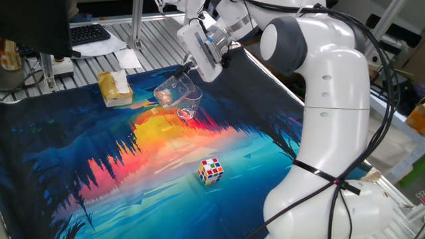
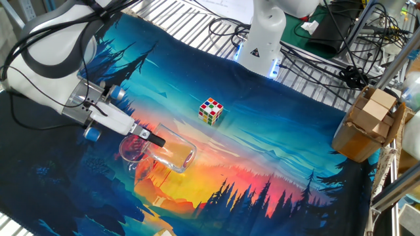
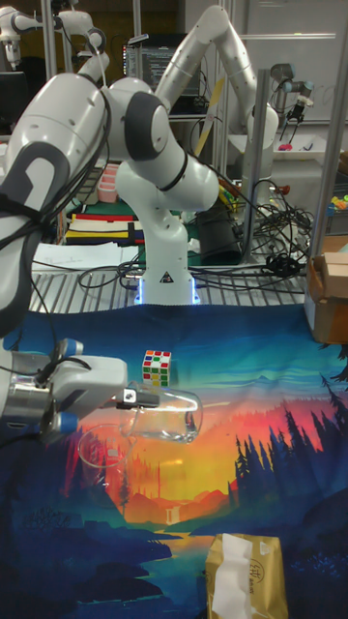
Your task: Pour the water from one cup into another empty cup
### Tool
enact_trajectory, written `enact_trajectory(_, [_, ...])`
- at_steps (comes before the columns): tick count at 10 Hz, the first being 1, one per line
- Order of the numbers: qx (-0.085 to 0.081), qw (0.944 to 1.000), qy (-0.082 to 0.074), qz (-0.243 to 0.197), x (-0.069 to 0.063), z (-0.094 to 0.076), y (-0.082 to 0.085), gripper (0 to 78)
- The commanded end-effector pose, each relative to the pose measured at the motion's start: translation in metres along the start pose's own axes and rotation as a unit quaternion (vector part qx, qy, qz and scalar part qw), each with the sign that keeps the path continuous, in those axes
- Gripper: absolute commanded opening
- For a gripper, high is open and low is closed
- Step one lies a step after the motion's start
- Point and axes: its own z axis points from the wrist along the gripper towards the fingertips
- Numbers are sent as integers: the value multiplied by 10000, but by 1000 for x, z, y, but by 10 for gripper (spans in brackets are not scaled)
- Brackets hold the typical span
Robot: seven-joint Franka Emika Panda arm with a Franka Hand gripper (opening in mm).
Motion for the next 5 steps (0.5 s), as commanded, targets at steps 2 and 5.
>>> enact_trajectory(2, [-33, 9997, 200, -168, -2, -8, -3, 12])
enact_trajectory(5, [-75, 9995, 241, -215, -3, -8, -4, 12])
